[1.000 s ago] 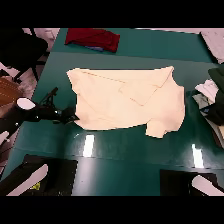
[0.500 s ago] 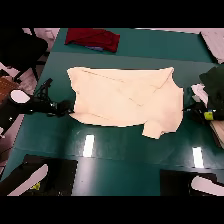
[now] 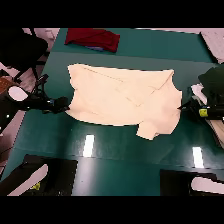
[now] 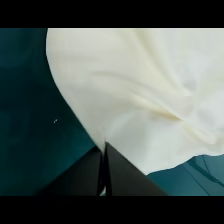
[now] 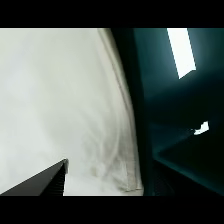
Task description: Fold the shirts.
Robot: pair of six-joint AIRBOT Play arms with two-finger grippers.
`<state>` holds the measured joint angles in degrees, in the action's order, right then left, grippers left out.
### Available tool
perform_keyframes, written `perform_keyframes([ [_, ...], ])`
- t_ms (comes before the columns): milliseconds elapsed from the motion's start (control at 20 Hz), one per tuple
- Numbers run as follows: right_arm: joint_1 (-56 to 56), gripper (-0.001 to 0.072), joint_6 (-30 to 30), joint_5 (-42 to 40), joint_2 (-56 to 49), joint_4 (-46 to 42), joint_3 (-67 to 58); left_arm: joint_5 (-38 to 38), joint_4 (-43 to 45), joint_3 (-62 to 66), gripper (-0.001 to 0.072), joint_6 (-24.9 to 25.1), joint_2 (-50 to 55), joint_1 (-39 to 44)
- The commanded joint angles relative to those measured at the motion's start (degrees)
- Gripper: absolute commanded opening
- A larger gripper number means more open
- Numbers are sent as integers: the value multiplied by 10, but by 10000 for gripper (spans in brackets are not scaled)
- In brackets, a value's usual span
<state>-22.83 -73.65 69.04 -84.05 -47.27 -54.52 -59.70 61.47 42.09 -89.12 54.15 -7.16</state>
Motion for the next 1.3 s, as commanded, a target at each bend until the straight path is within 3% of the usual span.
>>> perform_keyframes([
  [0,30,609,-11,11,-2,-9,-1,3,13,1,22,-5,0,0],
  [200,47,584,-20,20,-2,-5,23,5,16,1,22,-5,0,0],
  [250,47,486,-19,20,-1,-3,37,7,16,1,22,-5,0,0],
  [300,47,266,-11,20,0,-1,49,7,16,1,22,-5,0,0],
  [350,46,114,12,15,9,14,61,7,16,2,22,-5,0,0],
  [400,46,19,26,1,29,28,72,7,16,2,22,-5,0,0],
  [700,47,20,44,-30,193,39,28,-4,16,87,21,-8,0,0],
  [1050,47,19,66,-110,376,42,-161,8,60,446,21,-10,0,0],
  [1150,46,19,59,-155,402,37,-214,26,95,567,20,-13,0,0],
  [1250,45,19,42,-146,397,38,-266,48,112,653,20,-21,0,0],
])
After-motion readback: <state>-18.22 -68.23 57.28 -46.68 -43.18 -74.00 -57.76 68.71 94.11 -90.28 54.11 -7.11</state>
